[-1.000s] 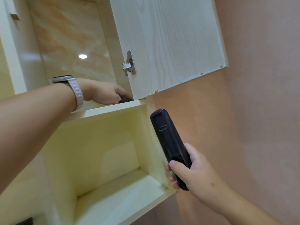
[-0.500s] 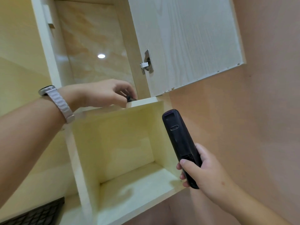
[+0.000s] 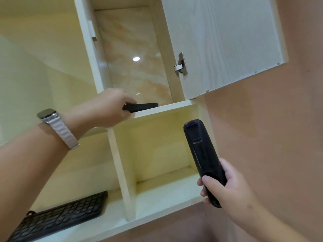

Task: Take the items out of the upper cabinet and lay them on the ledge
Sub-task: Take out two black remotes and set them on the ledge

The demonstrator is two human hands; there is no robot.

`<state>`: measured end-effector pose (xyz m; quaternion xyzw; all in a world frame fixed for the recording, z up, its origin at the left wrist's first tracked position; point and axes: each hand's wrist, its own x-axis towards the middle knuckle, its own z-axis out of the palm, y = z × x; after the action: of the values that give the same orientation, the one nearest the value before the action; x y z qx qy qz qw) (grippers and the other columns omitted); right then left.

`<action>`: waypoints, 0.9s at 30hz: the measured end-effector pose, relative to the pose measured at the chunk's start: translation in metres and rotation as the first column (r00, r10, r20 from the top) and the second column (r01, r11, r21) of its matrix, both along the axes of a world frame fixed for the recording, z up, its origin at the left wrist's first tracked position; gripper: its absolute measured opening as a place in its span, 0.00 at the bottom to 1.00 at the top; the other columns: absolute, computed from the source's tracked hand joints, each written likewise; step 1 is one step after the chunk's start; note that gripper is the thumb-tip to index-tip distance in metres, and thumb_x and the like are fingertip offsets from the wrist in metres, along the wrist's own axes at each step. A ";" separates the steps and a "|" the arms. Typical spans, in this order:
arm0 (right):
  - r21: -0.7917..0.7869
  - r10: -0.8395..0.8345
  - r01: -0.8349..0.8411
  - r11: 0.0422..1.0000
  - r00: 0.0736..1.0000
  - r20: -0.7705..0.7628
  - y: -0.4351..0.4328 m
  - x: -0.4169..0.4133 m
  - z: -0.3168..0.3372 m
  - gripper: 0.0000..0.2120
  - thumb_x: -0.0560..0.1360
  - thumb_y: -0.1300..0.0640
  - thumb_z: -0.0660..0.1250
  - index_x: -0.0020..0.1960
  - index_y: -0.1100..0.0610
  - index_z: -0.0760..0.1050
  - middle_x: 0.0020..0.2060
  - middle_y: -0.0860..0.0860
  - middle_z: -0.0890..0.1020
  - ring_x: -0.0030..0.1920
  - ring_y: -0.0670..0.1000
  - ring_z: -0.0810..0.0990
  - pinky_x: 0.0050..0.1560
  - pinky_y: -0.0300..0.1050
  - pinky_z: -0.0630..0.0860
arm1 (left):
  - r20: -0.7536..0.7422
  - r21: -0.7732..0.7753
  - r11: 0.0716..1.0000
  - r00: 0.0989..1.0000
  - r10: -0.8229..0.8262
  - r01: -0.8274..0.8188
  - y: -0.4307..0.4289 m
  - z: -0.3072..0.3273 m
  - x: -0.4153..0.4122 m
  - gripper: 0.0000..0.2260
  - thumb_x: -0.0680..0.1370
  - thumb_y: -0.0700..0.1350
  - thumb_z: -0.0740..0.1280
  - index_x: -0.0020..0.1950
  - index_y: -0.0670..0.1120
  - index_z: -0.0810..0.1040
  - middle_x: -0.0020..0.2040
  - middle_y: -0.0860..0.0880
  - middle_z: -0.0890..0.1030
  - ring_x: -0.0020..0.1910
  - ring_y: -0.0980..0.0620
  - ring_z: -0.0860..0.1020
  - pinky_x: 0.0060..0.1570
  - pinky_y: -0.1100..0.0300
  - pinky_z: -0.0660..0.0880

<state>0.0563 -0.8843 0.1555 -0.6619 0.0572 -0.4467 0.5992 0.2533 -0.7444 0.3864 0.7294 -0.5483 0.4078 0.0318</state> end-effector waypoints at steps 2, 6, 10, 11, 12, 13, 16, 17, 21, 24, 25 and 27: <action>0.021 0.012 -0.012 1.000 1.000 0.003 0.002 0.002 -0.003 0.10 0.65 0.57 0.65 0.46 0.52 0.76 0.40 0.61 0.81 0.33 0.52 0.79 0.35 0.48 0.78 | 0.056 0.024 0.998 0.996 0.063 -0.064 0.009 -0.003 0.000 0.05 0.76 0.42 0.65 0.42 0.44 0.79 0.41 0.44 0.75 0.41 0.42 0.74 0.43 0.49 0.74; 0.051 0.056 -0.056 0.997 0.998 -0.006 0.010 0.002 -0.009 0.13 0.64 0.57 0.65 0.48 0.59 0.75 0.40 0.63 0.80 0.30 0.54 0.77 0.30 0.43 0.76 | 0.066 -0.083 0.994 0.995 0.078 -0.072 0.011 -0.014 -0.007 0.06 0.79 0.45 0.64 0.48 0.43 0.79 0.44 0.46 0.70 0.41 0.43 0.73 0.43 0.50 0.74; 0.059 0.095 -0.094 0.994 0.995 -0.017 0.016 -0.004 -0.018 0.07 0.67 0.58 0.67 0.45 0.55 0.76 0.39 0.63 0.81 0.30 0.56 0.77 0.31 0.45 0.76 | 0.032 -0.251 0.968 0.999 0.033 -0.024 0.018 -0.038 -0.023 0.07 0.76 0.43 0.62 0.53 0.46 0.74 0.45 0.47 0.75 0.43 0.44 0.73 0.36 0.52 0.71; 0.052 0.095 -0.094 0.994 0.995 -0.022 0.015 -0.006 -0.020 0.04 0.70 0.60 0.68 0.45 0.55 0.76 0.39 0.64 0.80 0.31 0.56 0.78 0.32 0.46 0.77 | 0.019 -0.295 0.955 1.000 0.022 -0.015 0.020 -0.047 -0.028 0.07 0.76 0.44 0.62 0.53 0.47 0.73 0.44 0.48 0.76 0.41 0.44 0.74 0.34 0.53 0.71; 0.043 0.090 -0.089 0.995 0.996 -0.027 0.015 -0.008 -0.022 0.04 0.74 0.64 0.68 0.46 0.57 0.76 0.39 0.64 0.81 0.31 0.56 0.78 0.32 0.48 0.77 | 0.004 -0.337 0.941 1.000 0.009 -0.007 0.023 -0.058 -0.034 0.07 0.75 0.45 0.62 0.53 0.48 0.72 0.43 0.49 0.78 0.40 0.45 0.75 0.34 0.53 0.72; 0.042 0.082 -0.081 0.996 0.996 -0.029 0.016 -0.010 -0.023 0.05 0.75 0.67 0.66 0.47 0.58 0.75 0.38 0.63 0.81 0.31 0.56 0.78 0.33 0.50 0.78 | -0.029 -0.379 0.926 0.999 -0.019 0.007 0.026 -0.069 -0.039 0.08 0.75 0.46 0.63 0.54 0.49 0.72 0.43 0.50 0.79 0.38 0.45 0.76 0.34 0.52 0.74; 0.045 0.084 -0.084 0.995 0.996 -0.015 0.019 -0.018 -0.027 0.06 0.77 0.69 0.63 0.49 0.60 0.74 0.35 0.57 0.82 0.32 0.56 0.77 0.33 0.51 0.77 | -0.263 -0.484 0.874 0.947 -0.182 0.034 0.027 -0.105 -0.050 0.09 0.74 0.46 0.64 0.54 0.53 0.73 0.45 0.52 0.81 0.37 0.50 0.77 0.36 0.56 0.75; 0.050 0.088 -0.088 0.995 0.996 -0.013 0.021 -0.021 -0.030 0.06 0.77 0.69 0.62 0.50 0.60 0.73 0.34 0.56 0.81 0.32 0.55 0.77 0.32 0.50 0.77 | -0.340 -0.520 0.853 0.907 -0.249 0.039 0.026 -0.118 -0.052 0.09 0.74 0.45 0.64 0.53 0.54 0.73 0.44 0.52 0.81 0.37 0.52 0.78 0.36 0.59 0.75; 0.076 0.064 -0.061 0.995 0.997 -0.037 0.021 -0.035 -0.046 0.08 0.77 0.68 0.63 0.51 0.57 0.74 0.35 0.54 0.81 0.33 0.53 0.78 0.34 0.50 0.78 | -0.572 -0.630 0.776 0.670 -0.473 0.009 0.013 -0.175 -0.060 0.07 0.73 0.42 0.68 0.49 0.51 0.79 0.41 0.48 0.82 0.38 0.49 0.82 0.39 0.55 0.79; 0.099 -0.016 0.022 0.995 0.998 -0.057 0.018 -0.042 -0.057 0.08 0.77 0.68 0.62 0.49 0.57 0.73 0.35 0.54 0.81 0.33 0.53 0.78 0.34 0.50 0.78 | -0.667 -0.656 0.754 0.489 -0.562 -0.029 0.003 -0.213 -0.061 0.06 0.74 0.42 0.69 0.50 0.49 0.80 0.42 0.46 0.83 0.38 0.51 0.83 0.39 0.53 0.79; 0.100 -0.054 0.061 0.993 0.996 -0.069 0.019 -0.046 -0.061 0.08 0.77 0.68 0.62 0.49 0.56 0.73 0.36 0.54 0.81 0.33 0.54 0.78 0.34 0.50 0.78 | -0.693 -0.657 0.753 0.423 -0.584 -0.038 -0.001 -0.225 -0.061 0.05 0.74 0.42 0.69 0.50 0.48 0.80 0.42 0.45 0.83 0.38 0.52 0.83 0.38 0.55 0.78; 0.097 -0.094 0.102 0.990 0.991 -0.091 0.019 -0.050 -0.066 0.07 0.77 0.68 0.62 0.49 0.57 0.73 0.36 0.55 0.81 0.33 0.54 0.78 0.34 0.50 0.79 | -0.726 -0.667 0.741 0.291 -0.623 -0.076 -0.005 -0.246 -0.062 0.04 0.75 0.41 0.69 0.49 0.47 0.80 0.43 0.44 0.83 0.38 0.52 0.83 0.37 0.57 0.76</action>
<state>0.0063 -0.8650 0.0896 -0.6458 0.1379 -0.4431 0.6062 0.1910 -0.7490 0.1407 0.6609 -0.3974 0.0530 0.6344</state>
